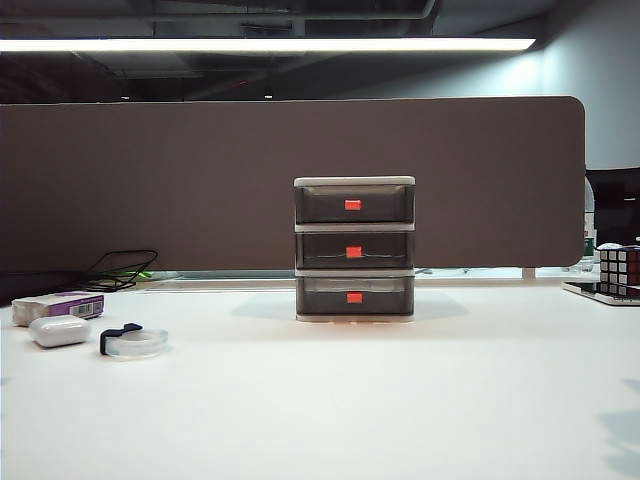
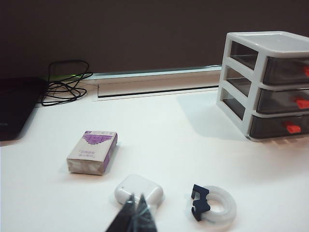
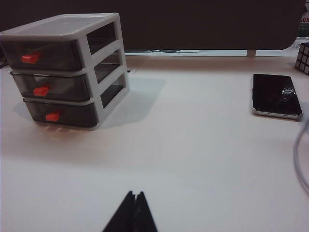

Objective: Open the second layer of the drawer on the table, pick up the transparent tape on the table and put it in, and finally close the drawer.

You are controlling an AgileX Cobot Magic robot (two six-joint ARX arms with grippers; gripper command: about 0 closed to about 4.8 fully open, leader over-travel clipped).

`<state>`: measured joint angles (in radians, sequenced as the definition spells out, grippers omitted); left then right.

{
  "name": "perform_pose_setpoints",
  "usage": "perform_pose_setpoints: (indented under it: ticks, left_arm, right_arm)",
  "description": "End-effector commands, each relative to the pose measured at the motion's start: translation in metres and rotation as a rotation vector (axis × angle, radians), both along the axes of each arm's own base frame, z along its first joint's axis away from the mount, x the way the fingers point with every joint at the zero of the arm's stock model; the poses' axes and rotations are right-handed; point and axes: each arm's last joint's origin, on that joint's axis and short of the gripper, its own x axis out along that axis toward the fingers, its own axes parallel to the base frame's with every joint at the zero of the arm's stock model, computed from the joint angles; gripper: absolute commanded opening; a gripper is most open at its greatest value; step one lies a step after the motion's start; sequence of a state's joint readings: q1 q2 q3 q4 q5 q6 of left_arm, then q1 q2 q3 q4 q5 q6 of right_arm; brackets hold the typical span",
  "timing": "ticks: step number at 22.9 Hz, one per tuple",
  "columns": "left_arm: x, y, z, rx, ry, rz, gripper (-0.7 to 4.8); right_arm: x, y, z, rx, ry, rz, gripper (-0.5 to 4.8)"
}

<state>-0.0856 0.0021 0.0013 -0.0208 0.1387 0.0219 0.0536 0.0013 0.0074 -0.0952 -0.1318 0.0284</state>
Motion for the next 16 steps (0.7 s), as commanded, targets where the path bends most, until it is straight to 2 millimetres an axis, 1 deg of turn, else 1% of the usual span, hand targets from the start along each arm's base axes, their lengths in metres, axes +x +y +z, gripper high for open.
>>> perform_pose_setpoints:
  ticks: [1, 7, 8, 10, 12, 15, 16]
  left_arm:
    - [0.0, 0.0, 0.003, -0.005, -0.012, -0.004, -0.05]
    - [0.0, 0.0, 0.003, -0.021, -0.009, -0.006, -0.05]
    - [-0.001, -0.002, 0.003, -0.106, 0.012, -0.055, -0.05]
    - [-0.002, -0.004, 0.003, -0.192, 0.05, -0.159, -0.06]
    - [-0.005, -0.011, 0.0, -0.323, 0.162, -0.396, -0.06]
    - [-0.008, -0.014, -0.005, -0.358, 0.25, -0.511, -0.06]
    - [-0.008, -0.014, -0.005, -0.359, 0.258, -0.513, -0.05]
  right_arm:
    - [0.0, 0.0, 0.0, -0.002, -0.014, 0.001, -0.05]
    - [0.0, 0.0, 0.0, -0.002, -0.014, 0.002, -0.05]
    - [0.0, 0.0, 0.0, -0.001, -0.013, 0.004, -0.05]
    - [0.0, 0.001, 0.0, 0.021, -0.008, 0.031, -0.05]
    - [-0.001, 0.006, -0.001, 0.149, 0.031, 0.2, -0.05]
    - [-0.004, 0.01, 0.0, 0.184, 0.053, 0.365, -0.05]
    - [-0.004, 0.011, 0.0, 0.185, 0.054, 0.38, -0.05]
